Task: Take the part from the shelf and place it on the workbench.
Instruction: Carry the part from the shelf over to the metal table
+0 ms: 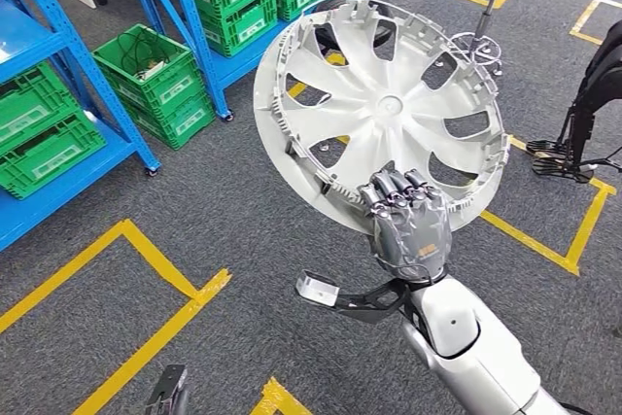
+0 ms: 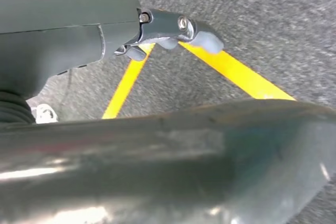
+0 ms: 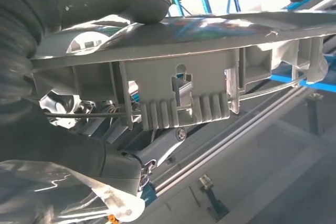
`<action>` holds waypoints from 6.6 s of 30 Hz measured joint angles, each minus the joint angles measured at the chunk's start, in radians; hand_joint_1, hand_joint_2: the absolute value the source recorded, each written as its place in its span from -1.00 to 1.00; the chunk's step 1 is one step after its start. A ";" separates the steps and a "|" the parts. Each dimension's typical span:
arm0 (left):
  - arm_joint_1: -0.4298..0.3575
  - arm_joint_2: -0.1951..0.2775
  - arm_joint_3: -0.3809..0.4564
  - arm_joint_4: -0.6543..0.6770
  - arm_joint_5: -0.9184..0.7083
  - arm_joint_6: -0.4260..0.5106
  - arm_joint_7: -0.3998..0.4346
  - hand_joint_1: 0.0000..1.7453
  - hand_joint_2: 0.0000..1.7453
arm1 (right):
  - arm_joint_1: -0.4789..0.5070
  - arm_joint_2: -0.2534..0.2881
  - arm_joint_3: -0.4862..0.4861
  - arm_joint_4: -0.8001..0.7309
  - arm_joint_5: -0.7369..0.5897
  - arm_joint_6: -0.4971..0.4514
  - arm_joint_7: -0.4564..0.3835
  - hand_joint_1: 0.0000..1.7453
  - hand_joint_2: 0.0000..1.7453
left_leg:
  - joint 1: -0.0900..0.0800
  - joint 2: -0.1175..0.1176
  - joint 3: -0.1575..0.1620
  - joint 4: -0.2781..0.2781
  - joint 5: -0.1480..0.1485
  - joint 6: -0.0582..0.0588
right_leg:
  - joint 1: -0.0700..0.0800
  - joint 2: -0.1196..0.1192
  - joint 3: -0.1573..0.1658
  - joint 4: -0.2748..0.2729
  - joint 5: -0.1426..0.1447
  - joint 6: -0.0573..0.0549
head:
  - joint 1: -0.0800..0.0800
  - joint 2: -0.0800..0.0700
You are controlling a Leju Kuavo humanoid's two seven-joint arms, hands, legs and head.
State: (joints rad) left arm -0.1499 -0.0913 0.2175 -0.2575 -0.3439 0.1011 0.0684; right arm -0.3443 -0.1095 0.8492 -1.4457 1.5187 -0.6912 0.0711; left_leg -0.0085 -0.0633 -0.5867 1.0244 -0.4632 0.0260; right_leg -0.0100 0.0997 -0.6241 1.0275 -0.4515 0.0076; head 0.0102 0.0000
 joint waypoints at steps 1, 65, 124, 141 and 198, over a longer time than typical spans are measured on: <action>-0.002 -0.002 -0.004 0.000 -0.001 0.000 0.000 -1.00 -1.00 | 0.001 0.000 0.000 0.000 0.000 0.000 0.000 1.00 1.00 | 0.001 0.011 0.003 -0.010 0.001 0.000 | 0.000 0.001 -0.007 0.001 -0.001 0.004 | -0.001 0.000; -0.008 -0.003 -0.033 0.000 -0.006 -0.014 0.010 -1.00 -1.00 | 0.002 -0.001 -0.001 0.008 0.000 0.000 0.005 1.00 1.00 | 0.011 0.029 0.021 -0.040 0.003 0.004 | -0.003 -0.028 -0.030 0.025 -0.017 0.020 | 0.001 0.000; 0.013 -0.020 0.108 0.000 0.110 -0.062 0.023 -1.00 -1.00 | 0.013 0.000 -0.002 0.015 0.000 0.000 0.011 1.00 1.00 | 0.009 0.004 0.011 -0.011 -0.006 0.014 | -0.005 0.006 -0.001 -0.009 0.003 0.009 | 0.006 0.000; 0.010 -0.023 0.113 0.000 0.072 -0.054 0.013 -1.00 -1.00 | 0.003 0.001 -0.001 0.015 0.000 0.000 0.009 1.00 1.00 | 0.017 0.129 0.011 0.011 -0.043 -0.038 | -0.008 -0.120 0.011 -0.002 -0.018 0.009 | 0.018 0.000; 0.006 -0.016 0.112 0.000 0.046 -0.060 0.006 -1.00 -1.00 | -0.015 0.009 0.007 0.024 -0.002 0.000 0.000 1.00 1.00 | 0.010 0.122 0.017 -0.018 -0.015 -0.014 | -0.002 -0.162 0.012 -0.013 -0.014 0.033 | 0.018 0.000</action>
State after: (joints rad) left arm -0.1443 -0.1076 0.3300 -0.2576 -0.2980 0.0409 0.0748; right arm -0.3595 -0.1001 0.8566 -1.4214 1.5171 -0.6916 0.0710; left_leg 0.0012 0.0587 -0.5695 1.0066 -0.4782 0.0120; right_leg -0.0116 -0.0619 -0.6121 1.0148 -0.4659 0.0410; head 0.0280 0.0000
